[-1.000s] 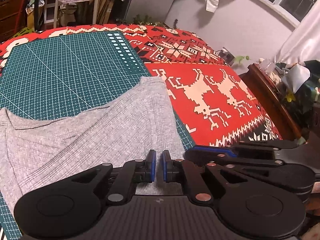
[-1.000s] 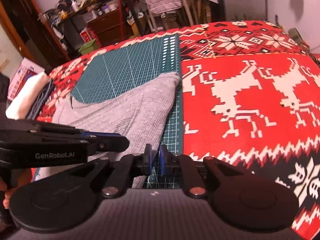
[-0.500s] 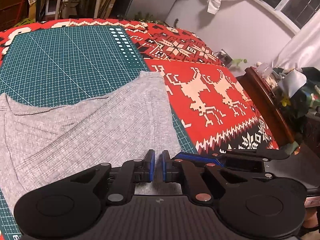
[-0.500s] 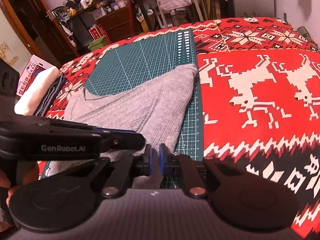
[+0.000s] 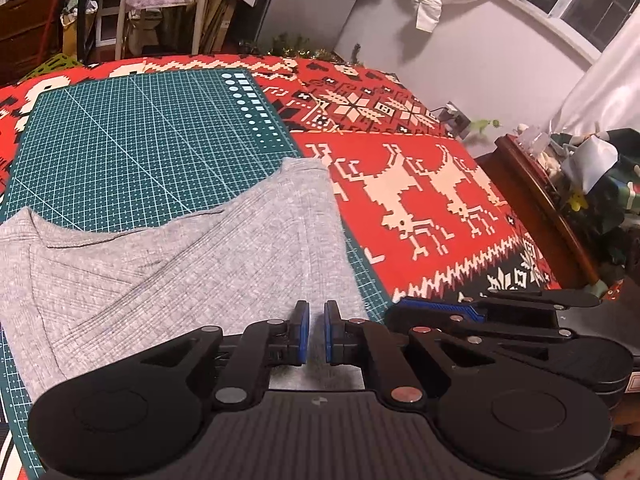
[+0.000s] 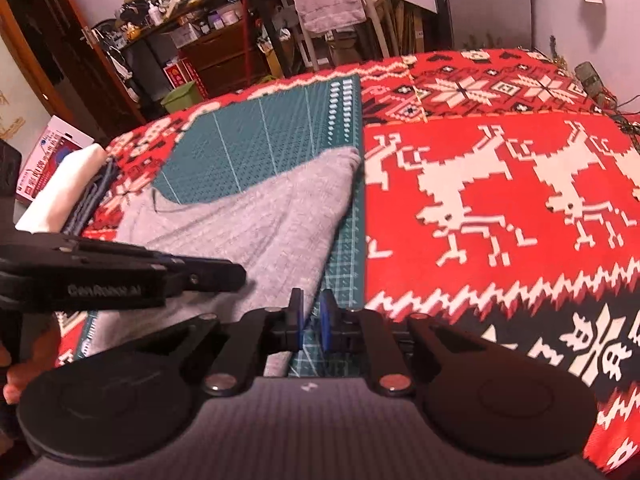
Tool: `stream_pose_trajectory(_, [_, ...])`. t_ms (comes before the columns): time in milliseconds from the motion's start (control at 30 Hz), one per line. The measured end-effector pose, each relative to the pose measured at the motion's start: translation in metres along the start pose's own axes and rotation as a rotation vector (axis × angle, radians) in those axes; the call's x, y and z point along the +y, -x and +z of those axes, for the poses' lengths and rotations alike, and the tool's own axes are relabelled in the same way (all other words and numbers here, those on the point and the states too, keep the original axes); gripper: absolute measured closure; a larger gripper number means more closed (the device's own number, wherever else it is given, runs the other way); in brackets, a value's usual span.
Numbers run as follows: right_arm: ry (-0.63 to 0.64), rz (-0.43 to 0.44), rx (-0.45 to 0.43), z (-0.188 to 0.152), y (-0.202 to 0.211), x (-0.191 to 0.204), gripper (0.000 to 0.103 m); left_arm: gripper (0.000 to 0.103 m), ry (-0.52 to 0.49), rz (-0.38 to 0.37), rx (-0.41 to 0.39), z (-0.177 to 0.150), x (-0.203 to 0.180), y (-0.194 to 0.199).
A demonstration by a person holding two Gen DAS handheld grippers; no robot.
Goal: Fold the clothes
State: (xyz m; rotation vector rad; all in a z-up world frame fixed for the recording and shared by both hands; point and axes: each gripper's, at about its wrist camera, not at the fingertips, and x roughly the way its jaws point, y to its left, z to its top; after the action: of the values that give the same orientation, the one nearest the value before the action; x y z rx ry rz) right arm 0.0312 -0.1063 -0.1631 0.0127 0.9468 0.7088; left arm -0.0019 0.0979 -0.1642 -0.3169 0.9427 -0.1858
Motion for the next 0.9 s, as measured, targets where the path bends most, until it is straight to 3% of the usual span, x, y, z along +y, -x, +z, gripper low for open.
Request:
stream_pose_trajectory(300, [0.042, 0.001, 0.058, -0.014, -0.015, 0.01, 0.092, 0.098, -0.01, -0.002, 0.046, -0.013, -0.004, -0.009])
stream_pose_trajectory(500, [0.071, -0.034, 0.072, -0.02, -0.002, 0.007, 0.092, 0.098, -0.022, -0.015, 0.05, -0.024, -0.006, 0.002])
stream_pose_trajectory(633, [0.094, -0.008, 0.065, -0.021, 0.007, 0.015, 0.092, 0.098, -0.037, -0.022, 0.056, -0.032, -0.011, 0.007])
stream_pose_trajectory(767, [0.153, 0.006, 0.083, -0.026, 0.002, 0.028, 0.099, 0.098, -0.042, -0.019, 0.082, -0.041, -0.011, 0.002])
stream_pose_trajectory(900, [0.158, -0.004, 0.096, -0.033, 0.003, 0.028, 0.1, 0.098, -0.068, -0.015, 0.076, -0.044, -0.016, 0.005])
